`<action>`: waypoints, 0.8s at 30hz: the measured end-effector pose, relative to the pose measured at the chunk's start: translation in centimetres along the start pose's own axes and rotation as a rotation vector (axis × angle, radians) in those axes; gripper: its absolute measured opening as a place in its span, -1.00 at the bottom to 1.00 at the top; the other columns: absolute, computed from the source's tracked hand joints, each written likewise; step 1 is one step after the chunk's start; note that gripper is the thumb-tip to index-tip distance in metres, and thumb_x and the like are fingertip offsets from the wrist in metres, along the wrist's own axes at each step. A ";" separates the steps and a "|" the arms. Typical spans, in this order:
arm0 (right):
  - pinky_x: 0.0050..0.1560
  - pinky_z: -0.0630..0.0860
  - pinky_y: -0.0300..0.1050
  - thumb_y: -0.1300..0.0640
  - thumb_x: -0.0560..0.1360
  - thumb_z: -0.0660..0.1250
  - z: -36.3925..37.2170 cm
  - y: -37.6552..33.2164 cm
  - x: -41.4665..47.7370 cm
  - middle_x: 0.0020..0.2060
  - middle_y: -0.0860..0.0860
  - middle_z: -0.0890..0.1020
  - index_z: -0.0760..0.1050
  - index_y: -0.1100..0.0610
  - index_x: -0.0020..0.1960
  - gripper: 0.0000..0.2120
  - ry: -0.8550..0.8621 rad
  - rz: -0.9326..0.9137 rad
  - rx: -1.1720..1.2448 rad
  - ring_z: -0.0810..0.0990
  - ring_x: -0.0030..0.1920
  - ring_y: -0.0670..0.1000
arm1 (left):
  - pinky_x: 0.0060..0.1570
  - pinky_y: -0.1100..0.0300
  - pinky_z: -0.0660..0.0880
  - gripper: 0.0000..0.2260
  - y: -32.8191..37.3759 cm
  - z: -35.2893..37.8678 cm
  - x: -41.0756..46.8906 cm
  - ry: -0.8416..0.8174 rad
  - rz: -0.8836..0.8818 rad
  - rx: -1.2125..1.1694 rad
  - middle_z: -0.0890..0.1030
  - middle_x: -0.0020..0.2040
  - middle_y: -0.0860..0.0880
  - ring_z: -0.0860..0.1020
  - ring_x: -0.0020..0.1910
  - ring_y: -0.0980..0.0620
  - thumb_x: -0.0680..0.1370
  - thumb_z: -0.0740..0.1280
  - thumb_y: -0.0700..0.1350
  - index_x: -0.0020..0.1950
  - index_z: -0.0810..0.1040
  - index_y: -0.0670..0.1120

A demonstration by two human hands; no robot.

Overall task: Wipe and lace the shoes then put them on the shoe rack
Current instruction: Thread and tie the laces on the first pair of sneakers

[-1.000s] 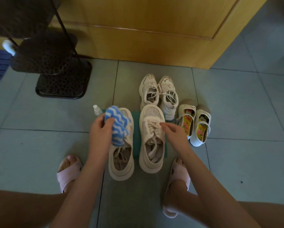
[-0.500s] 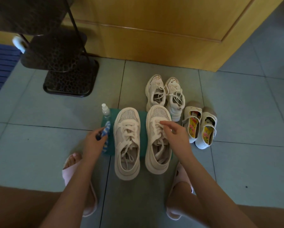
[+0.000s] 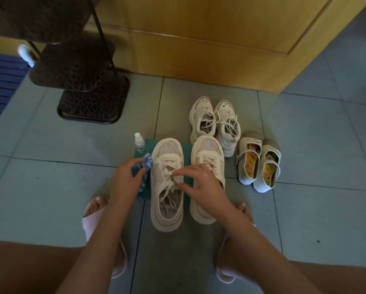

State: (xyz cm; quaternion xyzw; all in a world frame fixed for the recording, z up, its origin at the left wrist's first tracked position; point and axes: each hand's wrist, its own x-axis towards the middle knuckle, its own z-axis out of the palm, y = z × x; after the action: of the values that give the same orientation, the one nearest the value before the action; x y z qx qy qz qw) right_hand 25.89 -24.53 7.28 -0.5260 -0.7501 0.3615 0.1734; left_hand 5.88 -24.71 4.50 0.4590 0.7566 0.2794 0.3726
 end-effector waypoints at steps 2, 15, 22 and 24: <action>0.09 0.35 -0.23 0.14 0.44 0.41 0.7 0.0 0.3 0.08 -0.06 0.55 0.57 -0.02 0.16 -0.71 -0.007 -0.063 -0.072 0.41 0.12 -0.05 | -0.26 0.42 0.40 -0.79 0.7 -0.2 -0.6 -0.012 0.077 -0.035 0.52 0.07 0.04 0.49 -0.05 0.08 0.52 0.33 -0.21 0.11 0.56 0.01; 0.02 0.45 -0.19 0.14 0.46 0.37 0.9 -0.7 1.6 -0.04 -0.03 0.52 0.52 0.08 -0.10 -0.95 -0.010 0.095 0.277 0.49 0.00 -0.04 | -0.18 0.52 0.39 -0.73 1.9 -0.9 -1.7 -0.337 0.191 -0.099 0.55 -0.10 0.21 0.49 -0.11 0.30 0.48 0.37 -0.25 -0.12 0.52 0.16; -0.14 0.45 -0.29 0.10 0.50 0.33 1.0 -1.5 2.3 -0.15 0.02 0.60 0.57 0.14 -0.07 -0.89 0.037 0.227 0.494 0.53 -0.16 -0.09 | -0.18 0.40 0.48 -0.79 2.8 -1.3 -1.9 -0.474 0.169 -0.169 0.61 -0.06 0.14 0.57 -0.10 0.27 0.48 0.38 -0.10 0.10 0.53 0.06; -0.14 0.44 -0.29 0.12 0.49 0.36 1.0 -1.8 2.7 -0.15 0.02 0.60 0.59 0.15 -0.07 -0.89 0.033 0.225 0.495 0.51 -0.19 -0.12 | -0.28 0.46 0.48 -0.77 2.8 -1.2 -2.0 -0.458 0.103 -0.191 0.61 -0.12 0.10 0.58 -0.21 0.32 0.45 0.41 -0.11 0.07 0.51 0.02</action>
State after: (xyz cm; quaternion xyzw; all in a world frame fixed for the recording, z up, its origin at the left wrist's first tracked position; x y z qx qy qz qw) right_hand 23.04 -22.76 7.58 -0.5536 -0.5726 0.5422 0.2678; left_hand 6.88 -25.37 7.95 0.5111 0.5982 0.2569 0.5612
